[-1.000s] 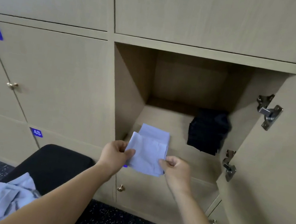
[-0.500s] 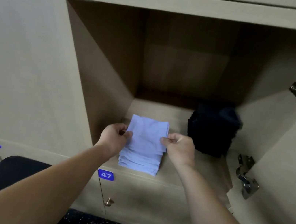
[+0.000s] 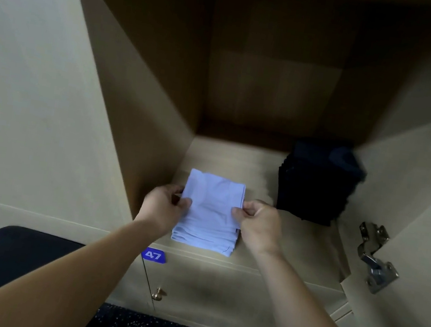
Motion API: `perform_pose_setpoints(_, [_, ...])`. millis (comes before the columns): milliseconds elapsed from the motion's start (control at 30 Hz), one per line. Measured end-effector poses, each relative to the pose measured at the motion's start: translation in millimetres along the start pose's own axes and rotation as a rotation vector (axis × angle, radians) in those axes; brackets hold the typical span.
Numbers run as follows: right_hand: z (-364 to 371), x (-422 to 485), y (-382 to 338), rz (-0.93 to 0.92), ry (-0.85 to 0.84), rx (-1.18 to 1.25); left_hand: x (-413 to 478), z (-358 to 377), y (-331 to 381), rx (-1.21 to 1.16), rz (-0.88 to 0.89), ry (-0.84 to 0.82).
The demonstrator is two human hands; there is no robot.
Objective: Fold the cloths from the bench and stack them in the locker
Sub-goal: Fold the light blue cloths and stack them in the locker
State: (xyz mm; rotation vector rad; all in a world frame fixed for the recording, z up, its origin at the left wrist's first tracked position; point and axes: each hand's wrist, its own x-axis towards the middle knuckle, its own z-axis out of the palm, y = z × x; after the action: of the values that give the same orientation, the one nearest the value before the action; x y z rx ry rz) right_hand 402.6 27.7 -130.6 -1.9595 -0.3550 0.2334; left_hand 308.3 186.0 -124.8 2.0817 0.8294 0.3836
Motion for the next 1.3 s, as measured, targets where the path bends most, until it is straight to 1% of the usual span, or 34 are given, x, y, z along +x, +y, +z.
perform_pose_setpoints(67, [1, 0, 0, -0.051, 0.061, -0.090, -1, -1, 0, 0.108, 0.065, 0.043])
perform_pose_setpoints(133, [1, -1, -3, -0.168, 0.117, -0.300, 0, -3, 1, 0.292, 0.232, 0.102])
perform_pose_setpoints(167, [0, -1, -6, -0.269, 0.108, -0.393, 0, -4, 4, 0.371, 0.333, 0.106])
perform_pose_setpoints(200, [2, -1, -10, -0.369, 0.065, -0.474, 1, -5, 6, 0.438, 0.416, 0.077])
perform_pose_setpoints(233, [4, -1, -14, -0.434, -0.012, -0.550, 3, -5, 8, 0.500, 0.476, 0.019])
perform_pose_setpoints(267, [7, 0, -15, -0.468, -0.092, -0.623, 5, -3, 9, 0.565, 0.511, -0.050])
perform_pose_setpoints(300, [11, 1, -13, -0.462, -0.171, -0.690, 6, -2, 9, 0.629, 0.521, -0.119])
perform_pose_setpoints(367, [16, 3, -3, -0.397, -0.268, -0.775, 9, 1, 3, 0.700, 0.480, -0.225])
perform_pose_setpoints(433, [19, 3, 8, -0.360, -0.313, -0.803, 9, 4, -5, 0.654, 0.412, -0.281])
perform_pose_setpoints(567, [24, 0, 22, -0.367, -0.299, -0.810, 8, 11, -21, 0.530, 0.396, -0.279])
perform_pose_setpoints(667, [25, 0, 23, -0.370, -0.288, -0.804, 8, 13, -26, 0.513, 0.386, -0.278])
perform_pose_setpoints(833, [19, -4, 11, -0.354, -0.316, -0.820, 3, 7, -22, 0.542, 0.373, -0.241])
perform_pose_setpoints(900, [15, -8, 1, -0.388, -0.253, -0.789, -8, -2, -16, 0.529, 0.372, -0.223])
perform_pose_setpoints(967, [9, -19, -9, -0.421, -0.140, -0.741, -26, -15, -9, 0.497, 0.394, -0.187])
perform_pose_setpoints(1033, [1, -36, -20, -0.419, -0.086, -0.714, -49, -32, -5, 0.493, 0.406, -0.169])
perform_pose_setpoints(1167, [-10, -76, -40, -0.447, -0.092, -0.771, -102, -71, 1, 0.499, 0.353, -0.124])
perform_pose_setpoints(1300, [-5, -124, -66, -0.513, -0.134, -0.780, -153, -113, -5, 0.654, 0.271, -0.066])
